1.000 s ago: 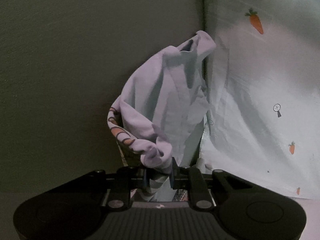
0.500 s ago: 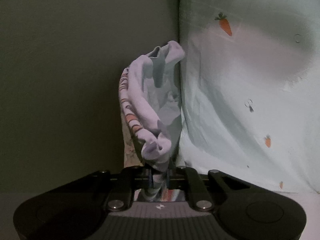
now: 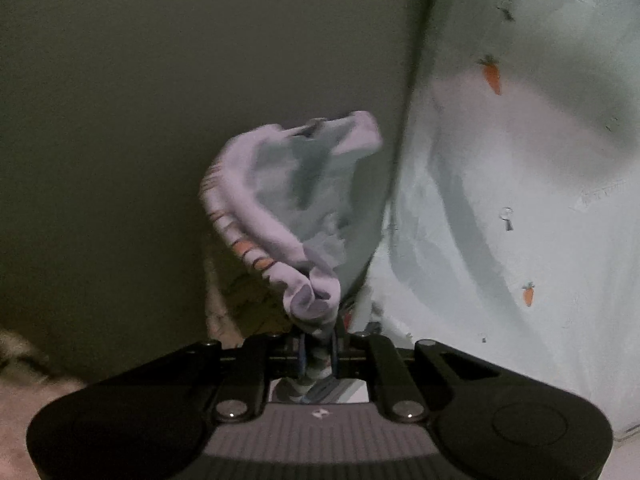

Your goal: Fold clothes

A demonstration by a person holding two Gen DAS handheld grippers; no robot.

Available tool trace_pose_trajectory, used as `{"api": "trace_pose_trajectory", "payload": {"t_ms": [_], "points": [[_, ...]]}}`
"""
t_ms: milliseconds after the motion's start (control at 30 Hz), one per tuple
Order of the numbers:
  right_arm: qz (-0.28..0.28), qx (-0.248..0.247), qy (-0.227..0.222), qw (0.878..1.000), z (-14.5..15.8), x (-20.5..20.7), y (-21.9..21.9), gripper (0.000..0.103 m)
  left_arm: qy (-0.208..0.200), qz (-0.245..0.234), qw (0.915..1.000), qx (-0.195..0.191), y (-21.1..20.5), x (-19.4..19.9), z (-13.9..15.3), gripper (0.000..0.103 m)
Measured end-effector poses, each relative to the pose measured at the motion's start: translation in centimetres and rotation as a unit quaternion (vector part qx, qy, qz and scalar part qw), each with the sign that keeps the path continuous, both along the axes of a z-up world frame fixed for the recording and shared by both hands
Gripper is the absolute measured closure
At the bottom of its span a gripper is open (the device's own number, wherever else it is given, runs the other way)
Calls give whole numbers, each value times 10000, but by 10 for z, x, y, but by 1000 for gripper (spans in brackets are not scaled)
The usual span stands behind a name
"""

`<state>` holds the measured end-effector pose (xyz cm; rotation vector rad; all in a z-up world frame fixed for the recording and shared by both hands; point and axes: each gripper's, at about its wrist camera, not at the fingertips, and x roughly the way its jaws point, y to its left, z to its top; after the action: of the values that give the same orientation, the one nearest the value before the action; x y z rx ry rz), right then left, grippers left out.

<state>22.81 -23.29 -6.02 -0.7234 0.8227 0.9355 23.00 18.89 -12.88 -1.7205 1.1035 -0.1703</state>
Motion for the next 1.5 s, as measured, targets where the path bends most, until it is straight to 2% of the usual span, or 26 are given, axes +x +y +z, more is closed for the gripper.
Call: {"api": "trace_pose_trajectory", "payload": {"t_ms": [167,233,267,300,333,367,400,467,500,567,600,633,700,767,833,900,1067,1133,1167,1200,1233,1267,1300,1367,1433,1500], "points": [[-154,165,-294,9993,38,68,-28,90,-292,172,9992,-229,-17,67,16,91],[-368,204,-456,9981,47,111,-40,89,-528,167,9984,-105,-26,109,26,88],[-538,211,-558,9968,46,134,-44,83,-606,184,9980,-3,-30,133,28,84],[-710,216,-660,9951,45,158,-48,78,-709,215,9972,66,-32,155,28,71],[-972,175,-799,9919,40,181,-51,65,-798,241,9964,141,-34,177,28,61],[-1324,103,-995,9861,34,203,-53,57,-818,245,9960,249,-35,198,28,35],[-1737,22,-1219,9772,28,221,-56,55,-821,255,9956,369,-35,209,30,21],[-2593,-119,-1518,9537,19,252,-61,50,-863,268,9939,625,-33,229,35,20],[-2891,-53,-1601,9438,18,258,-65,49,-1060,215,9904,859,-31,230,41,16],[-3442,330,-1615,9243,12,257,-74,41,-1333,-73,9772,1650,-29,227,51,11],[-3639,572,-1504,9175,8,250,-79,38,-1400,-267,9657,2172,-30,222,53,11],[-3842,867,-1278,9102,1,239,-83,31,-1427,-525,9497,2739,-33,215,54,11],[-4200,1389,-812,8932,-13,218,-92,31,-1419,-1106,9137,3643,-44,204,50,11],[-4615,1890,-210,8665,-37,199,-100,31,-1405,-1625,8848,4135,-58,195,38,11],[-4979,2289,317,8359,-62,188,-108,31,-1452,-1926,8808,4075,-68,192,26,11],[-5237,2500,602,8122,-77,179,-115,31,-1515,-2116,8744,4096,-78,196,16,11],[-5527,2889,575,7795,-87,204,-117,25,-1735,-2523,8454,4377,-98,241,-2,11],[-5565,3017,656,7714,-91,220,-115,29,-1678,-2650,8336,4548,-106,253,-8,13],[-5549,3083,730,7692,-94,225,-114,40,-1700,-2748,8236,4661,-110,256,-9,24],[-5533,3149,805,7669,-96,230,-113,49,-1776,-2856,8106,4794,-116,256,-7,44],[-5560,3046,833,7689,-99,233,-109,71,-1834,-2838,7988,4977,-121,252,-4,51],[-5588,2932,859,7710,-101,236,-105,84,-1888,-2809,7879,5145,-125,247,-2,64],[-5604,2833,769,7744,-102,233,-101,86,-1922,-2733,7842,5229,-127,243,-1,80],[-5576,2931,658,7738,-97,224,-99,94,-1965,-2505,7936,5184,-123,237,3,90],[-5511,3092,528,7732,-88,219,-99,96,-2048,-2275,8017,5134,-116,232,10,92],[-5368,3178,318,7809,-74,220,-99,98,-2166,-2049,8081,5080,-107,228,21,92]]}}
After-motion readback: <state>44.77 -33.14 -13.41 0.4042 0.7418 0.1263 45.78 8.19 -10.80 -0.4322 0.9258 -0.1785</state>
